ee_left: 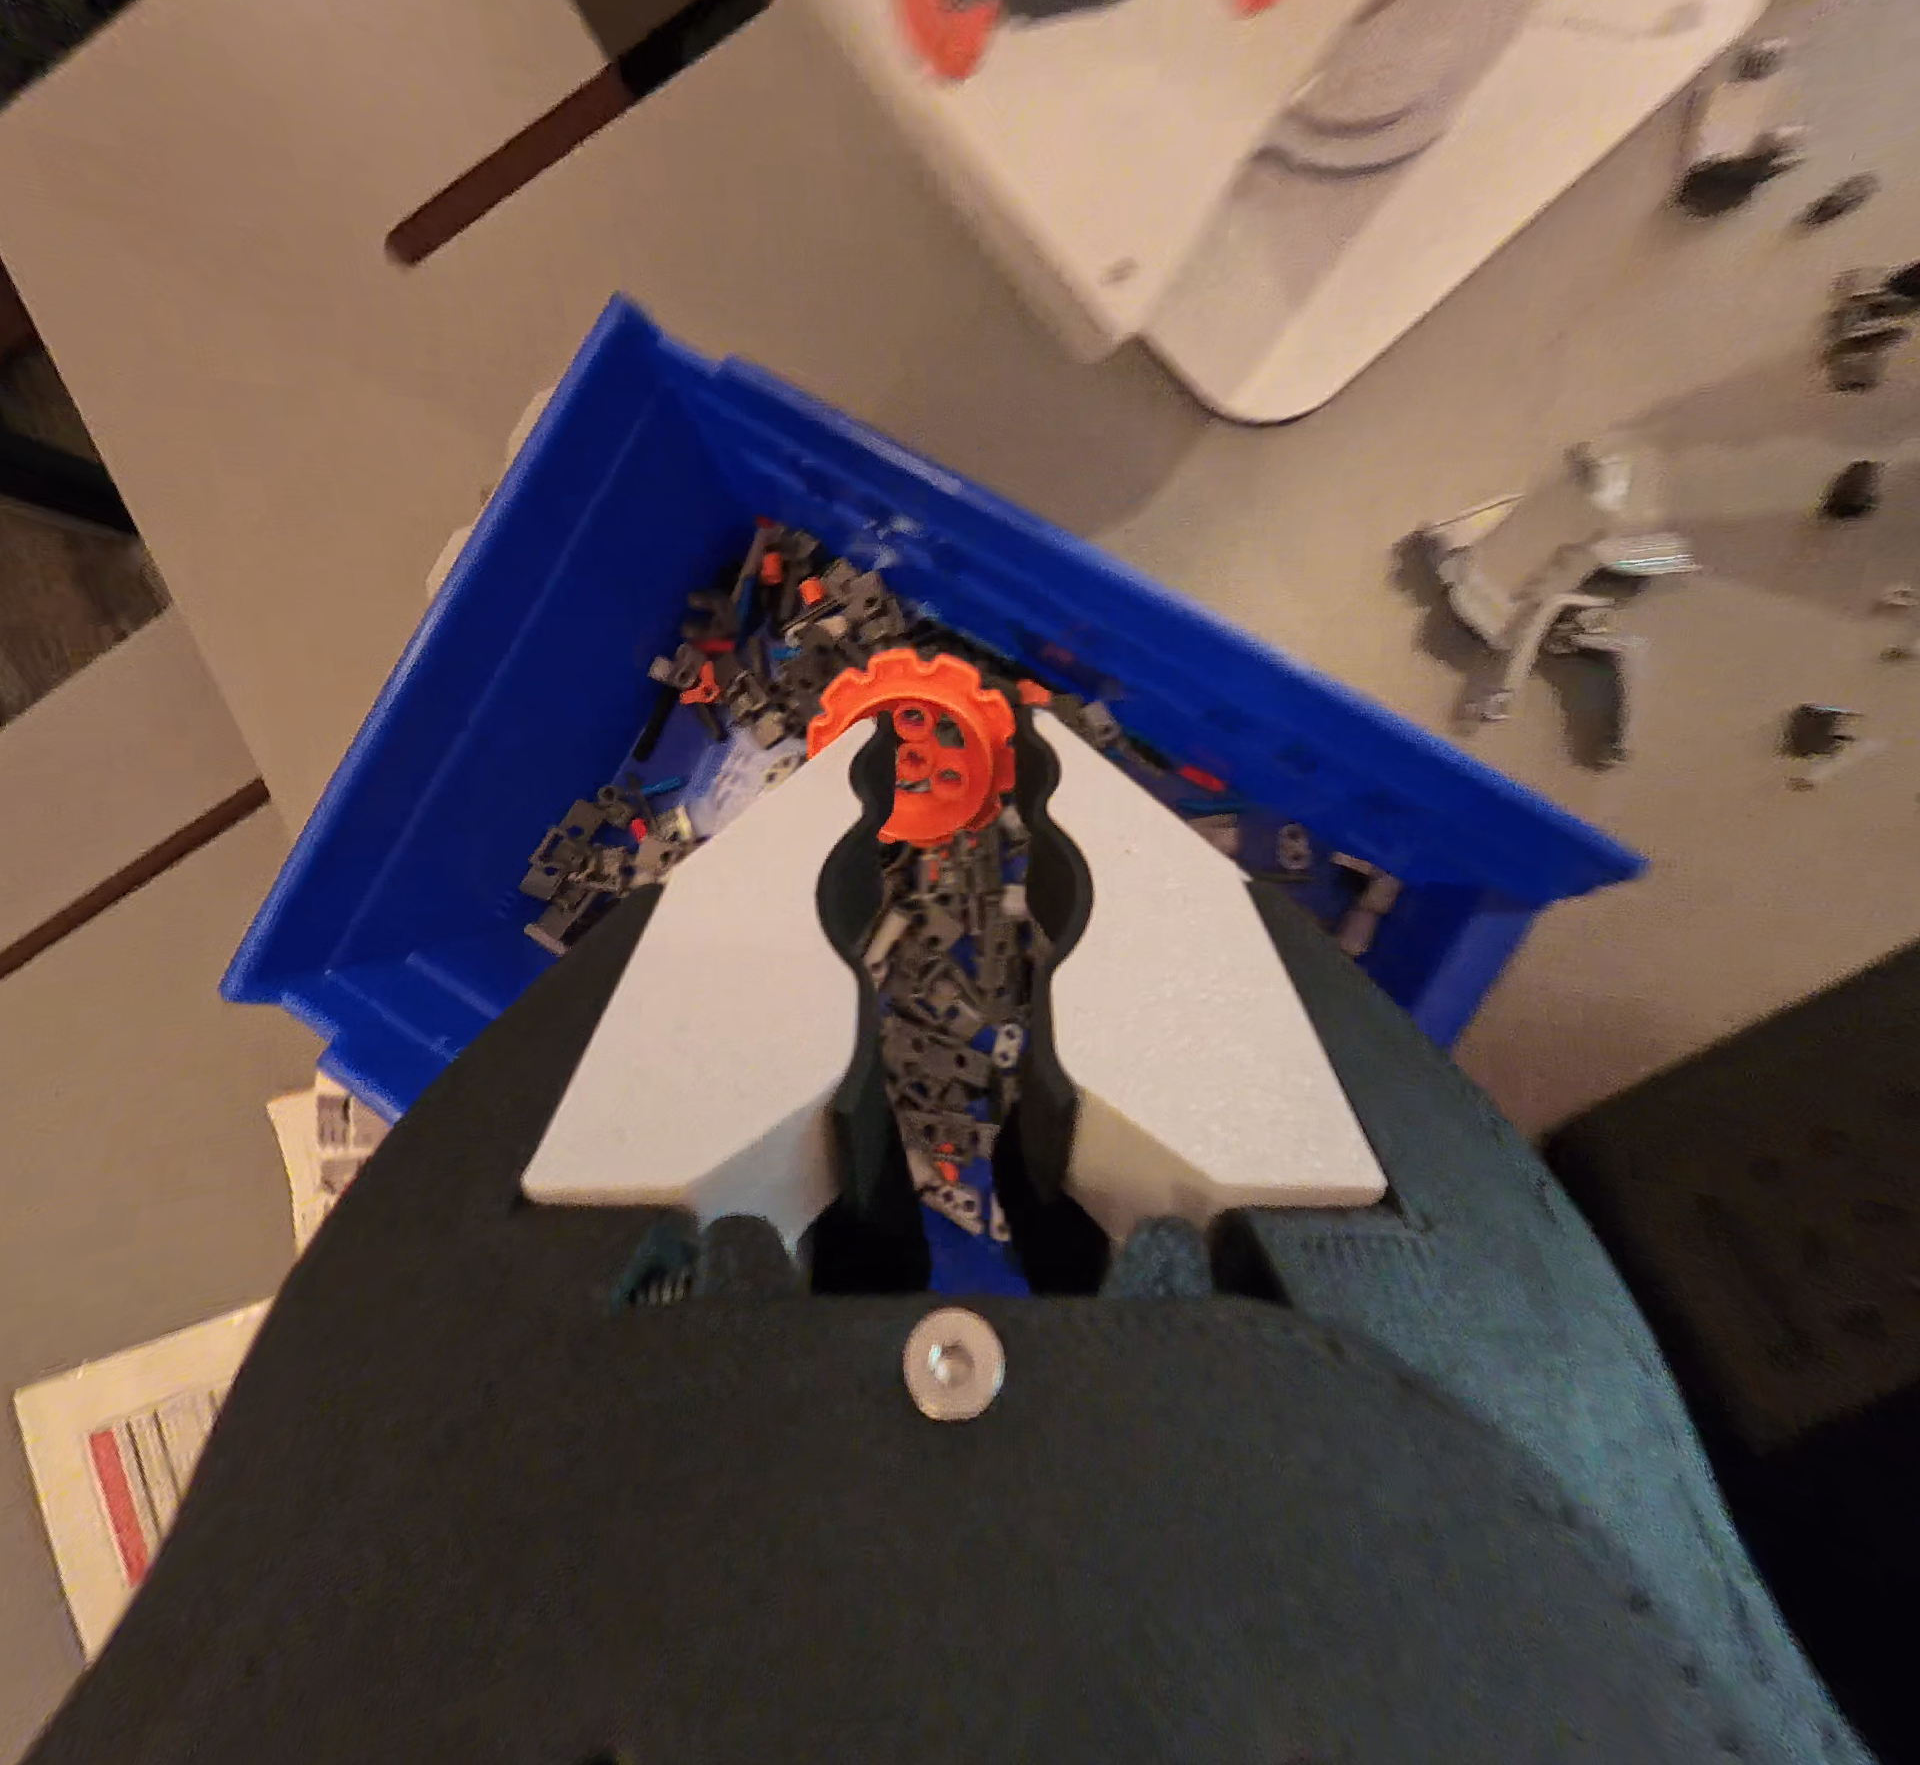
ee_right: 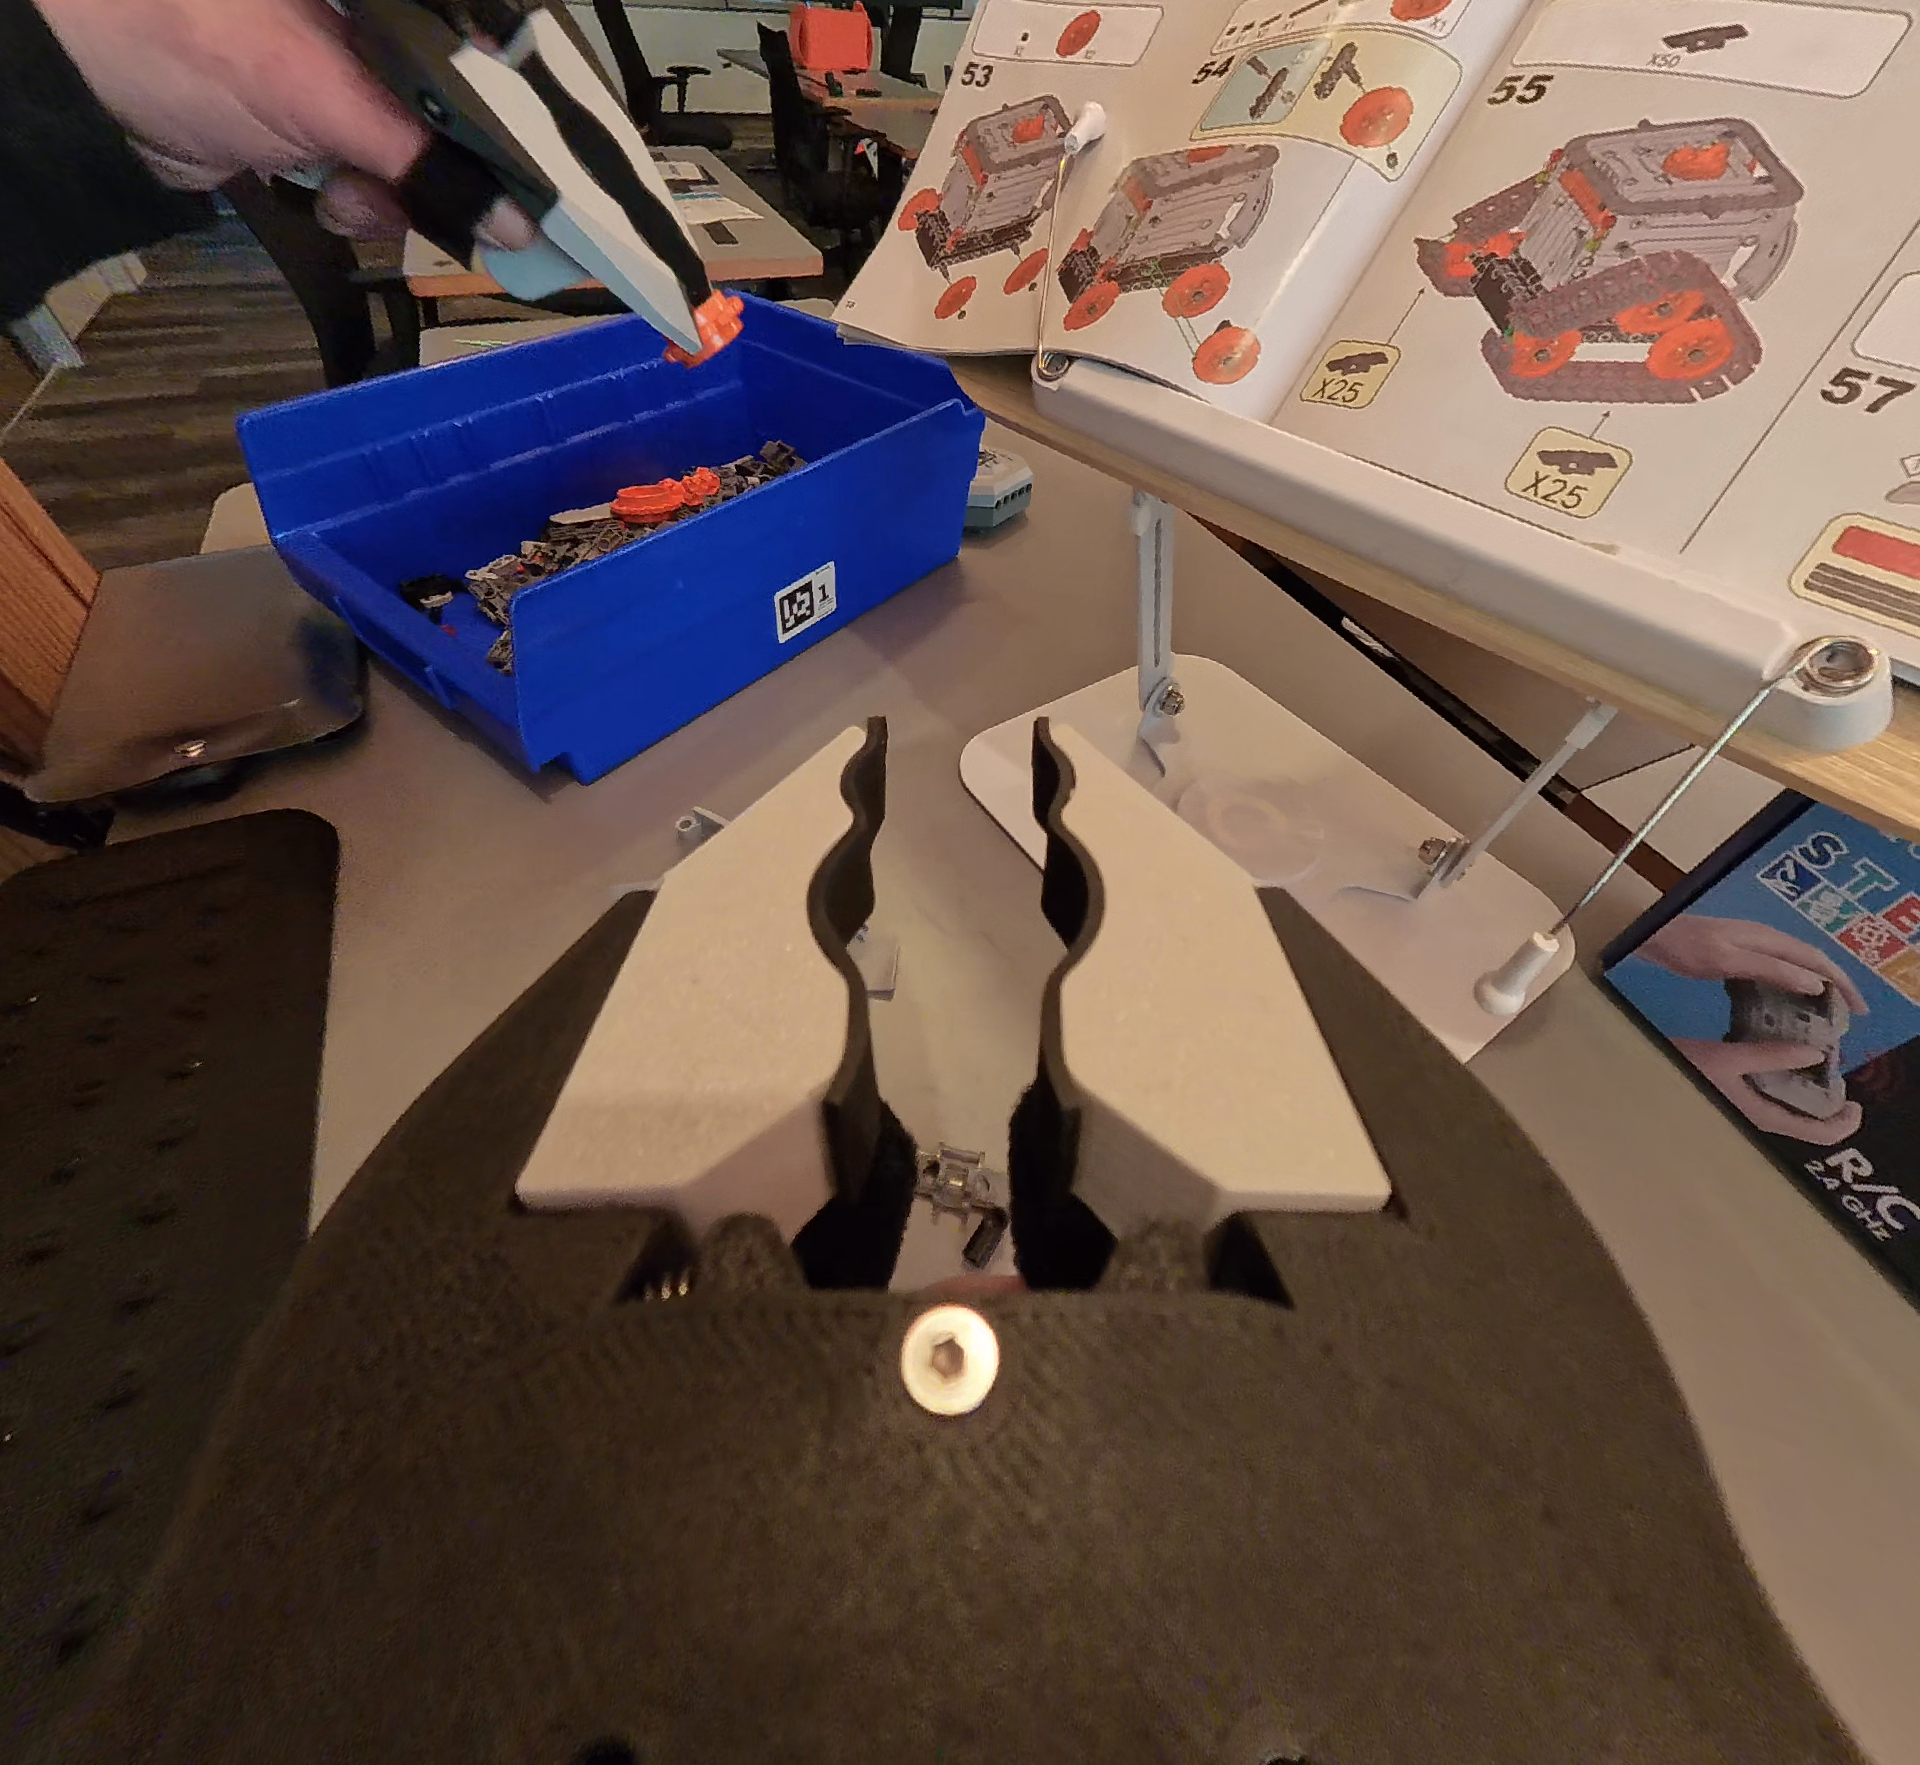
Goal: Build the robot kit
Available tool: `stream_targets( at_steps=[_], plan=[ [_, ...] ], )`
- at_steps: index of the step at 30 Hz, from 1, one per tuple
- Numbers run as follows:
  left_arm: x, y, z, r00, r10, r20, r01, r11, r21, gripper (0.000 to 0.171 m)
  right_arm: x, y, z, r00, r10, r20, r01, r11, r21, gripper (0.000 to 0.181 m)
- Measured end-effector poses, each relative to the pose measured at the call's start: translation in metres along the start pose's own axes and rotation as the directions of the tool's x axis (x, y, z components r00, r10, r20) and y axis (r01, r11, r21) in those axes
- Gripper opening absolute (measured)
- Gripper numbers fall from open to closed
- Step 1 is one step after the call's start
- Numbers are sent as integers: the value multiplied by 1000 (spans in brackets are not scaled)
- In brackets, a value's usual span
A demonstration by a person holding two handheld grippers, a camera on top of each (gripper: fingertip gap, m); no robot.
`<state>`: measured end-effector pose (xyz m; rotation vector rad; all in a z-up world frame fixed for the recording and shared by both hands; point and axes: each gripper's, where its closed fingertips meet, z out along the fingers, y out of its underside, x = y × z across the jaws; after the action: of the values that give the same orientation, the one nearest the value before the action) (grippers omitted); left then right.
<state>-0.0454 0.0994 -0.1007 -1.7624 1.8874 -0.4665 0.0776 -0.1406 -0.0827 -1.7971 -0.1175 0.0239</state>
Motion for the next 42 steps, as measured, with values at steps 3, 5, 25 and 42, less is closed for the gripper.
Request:
stream_targets(
  at_steps=[3, 5, 25, 42],
  plan=[
    [47, -22, -13, 995, 60, -81, -55, 996, 68, 22, 2, 0, -7, 1000, -6, -12, 6, 1000, -7, 25],
    [92, -40, -14, 979, 121, -164, -103, 988, 114, 22, 7, 1, -16, 999, -4, -38, 4, 1000, -10, 25],
    [354, -12, 108, 751, 363, -551, -401, 914, 56, 28, 34, 58, -82, 979, 90, -182, -108, 990, -94, 25],
    [59, 13, 0, 990, 100, -97, -97, 995, 39, 21, 28, 60, -37, 985, 133, -112, -146, 982, -117, 25]
  ],
)
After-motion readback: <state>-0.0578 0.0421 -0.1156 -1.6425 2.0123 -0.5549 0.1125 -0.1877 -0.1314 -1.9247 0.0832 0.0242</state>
